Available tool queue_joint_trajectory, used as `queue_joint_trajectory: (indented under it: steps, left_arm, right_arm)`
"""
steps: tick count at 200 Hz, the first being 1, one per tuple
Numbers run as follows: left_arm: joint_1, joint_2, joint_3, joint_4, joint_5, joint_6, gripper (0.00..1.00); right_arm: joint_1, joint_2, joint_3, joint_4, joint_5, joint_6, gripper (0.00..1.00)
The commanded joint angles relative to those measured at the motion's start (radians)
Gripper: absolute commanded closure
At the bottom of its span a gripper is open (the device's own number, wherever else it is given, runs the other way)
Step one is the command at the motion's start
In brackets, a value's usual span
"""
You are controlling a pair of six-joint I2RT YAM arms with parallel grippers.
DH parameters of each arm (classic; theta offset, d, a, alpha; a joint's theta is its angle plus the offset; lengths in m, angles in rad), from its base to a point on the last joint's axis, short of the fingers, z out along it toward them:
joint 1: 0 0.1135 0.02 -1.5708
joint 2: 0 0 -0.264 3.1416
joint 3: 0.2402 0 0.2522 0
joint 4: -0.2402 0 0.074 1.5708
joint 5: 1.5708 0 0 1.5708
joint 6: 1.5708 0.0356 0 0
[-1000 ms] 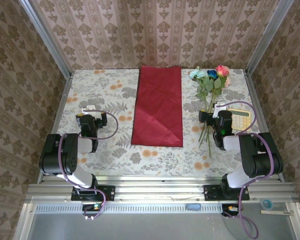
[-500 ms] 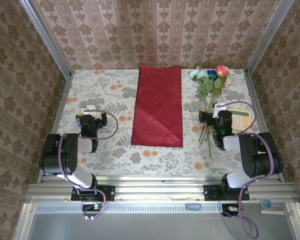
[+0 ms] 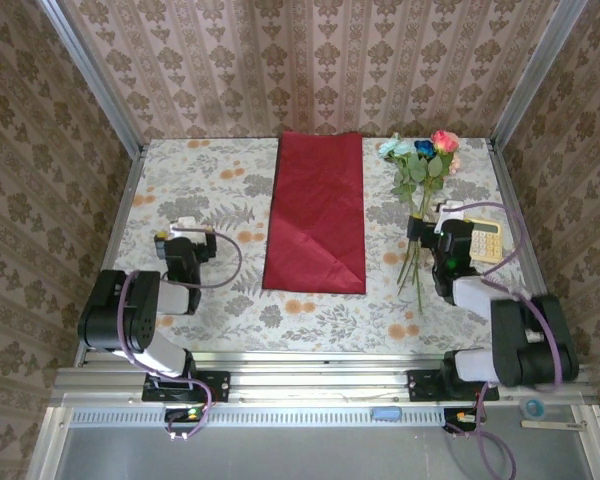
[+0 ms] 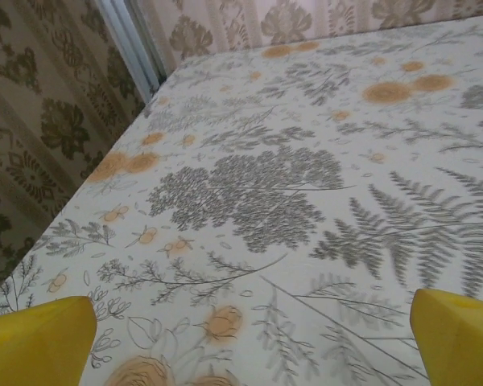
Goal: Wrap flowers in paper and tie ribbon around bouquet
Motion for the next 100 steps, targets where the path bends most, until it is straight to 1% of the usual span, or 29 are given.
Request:
queue_joint_trajectory:
  steps: [1, 5, 10, 14, 16, 17, 19, 23, 25, 28, 31, 34, 38, 43, 48, 52, 58, 61, 64, 72, 80, 84, 85, 89, 93, 98, 100]
  left_arm:
    - [-0.098, -0.164, 0.027, 0.003, -0.324, 0.097, 0.0]
    - [-0.099, -0.206, 0.047, -0.059, -0.289, 0.112, 0.0]
    - [-0.103, -0.254, 0.086, -0.133, -0.269, 0.125, 0.0]
    - [-0.106, -0.289, 0.131, -0.201, -0.275, 0.121, 0.0]
    - [-0.107, -0.303, 0.157, -0.234, -0.281, 0.112, 0.0]
    - [-0.107, -0.308, 0.171, -0.26, -0.286, 0.106, 0.0]
    - [-0.108, -0.322, 0.198, -0.304, -0.3, 0.088, 0.0]
    - [-0.106, -0.342, 0.265, -0.414, -0.33, 0.026, 0.0]
    - [-0.102, -0.351, 0.308, -0.474, -0.343, -0.026, 0.0]
    - [-0.098, -0.363, 0.372, -0.608, -0.355, -0.11, 0.0]
    - [-0.093, -0.374, 0.437, -0.781, -0.352, -0.206, 0.0]
    - [-0.082, -0.38, 0.511, -0.942, -0.321, -0.304, 0.0]
    - [-0.061, -0.381, 0.591, -1.107, -0.269, -0.415, 0.0]
    - [-0.024, -0.377, 0.671, -1.25, -0.18, -0.537, 0.0]
    - [0.029, -0.367, 0.698, -1.266, -0.057, -0.611, 0.0]
    - [0.079, -0.356, 0.698, -1.233, 0.083, -0.661, 0.0]
    - [0.147, -0.336, 0.688, -1.172, 0.267, -0.753, 0.0]
    - [0.175, -0.325, 0.685, -1.154, 0.336, -0.806, 0.0]
    - [0.195, -0.315, 0.685, -1.147, 0.38, -0.856, 0.0]
    - [0.215, -0.297, 0.699, -1.186, 0.43, -0.944, 0.01]
    - [0.208, -0.287, 0.725, -1.261, 0.446, -0.974, 0.06]
    - [0.199, -0.284, 0.739, -1.301, 0.457, -0.973, 0.1]
    - [0.195, -0.283, 0.742, -1.313, 0.46, -0.973, 0.11]
    - [0.181, -0.277, 0.755, -1.354, 0.47, -0.968, 0.14]
    - [0.166, -0.272, 0.766, -1.396, 0.482, -0.959, 0.18]
    - [0.143, -0.262, 0.775, -1.44, 0.503, -0.949, 0.26]
    - [0.135, -0.259, 0.777, -1.454, 0.516, -0.944, 0.3]
  right_arm:
    - [0.013, -0.186, 0.158, -0.206, 0.149, -0.04, 0.0]
    - [0.015, -0.209, 0.199, -0.238, 0.176, -0.042, 0.0]
    - [0.017, -0.238, 0.268, -0.299, 0.23, -0.001, 0.0]
    - [0.017, -0.247, 0.31, -0.343, 0.253, 0.04, 0.0]
    - [0.015, -0.253, 0.356, -0.401, 0.265, 0.083, 0.0]
    - [0.015, -0.253, 0.356, -0.401, 0.265, 0.083, 0.0]
    - [0.012, -0.258, 0.404, -0.471, 0.268, 0.138, 0.0]
    - [0.005, -0.261, 0.463, -0.574, 0.253, 0.206, 0.0]
    - [0.003, -0.261, 0.5, -0.626, 0.245, 0.238, 0.0]
    - [-0.001, -0.259, 0.538, -0.702, 0.236, 0.277, 0.0]
    - [-0.001, -0.259, 0.58, -0.768, 0.237, 0.312, 0.0]
    - [-0.001, -0.256, 0.607, -0.814, 0.25, 0.361, 0.0]
    - [-0.002, -0.254, 0.623, -0.857, 0.276, 0.44, 0.0]
    - [-0.012, -0.253, 0.627, -0.875, 0.264, 0.51, 0.0]
    - [-0.027, -0.253, 0.624, -0.869, 0.21, 0.527, 0.0]
    - [-0.044, -0.25, 0.623, -0.858, 0.139, 0.533, 0.0]
    - [-0.052, -0.244, 0.632, -0.859, 0.09, 0.534, 0.0]
    - [-0.048, -0.237, 0.641, -0.871, 0.079, 0.534, 0.0]
    - [-0.043, -0.229, 0.654, -0.886, 0.072, 0.537, 0.0]
    - [-0.018, -0.202, 0.704, -0.965, 0.083, 0.534, 0.0]
    - [0.024, -0.162, 0.758, -1.039, 0.092, 0.496, 0.08]
    - [0.044, -0.148, 0.777, -1.061, 0.09, 0.474, 0.11]
    - [0.059, -0.139, 0.789, -1.076, 0.089, 0.46, 0.14]
    - [0.097, -0.114, 0.815, -1.116, 0.087, 0.429, 0.18]
    - [0.121, -0.098, 0.83, -1.14, 0.088, 0.414, 0.21]
    - [0.174, -0.068, 0.853, -1.194, 0.086, 0.396, 0.25]
    - [0.184, -0.062, 0.856, -1.2, 0.085, 0.392, 0.25]
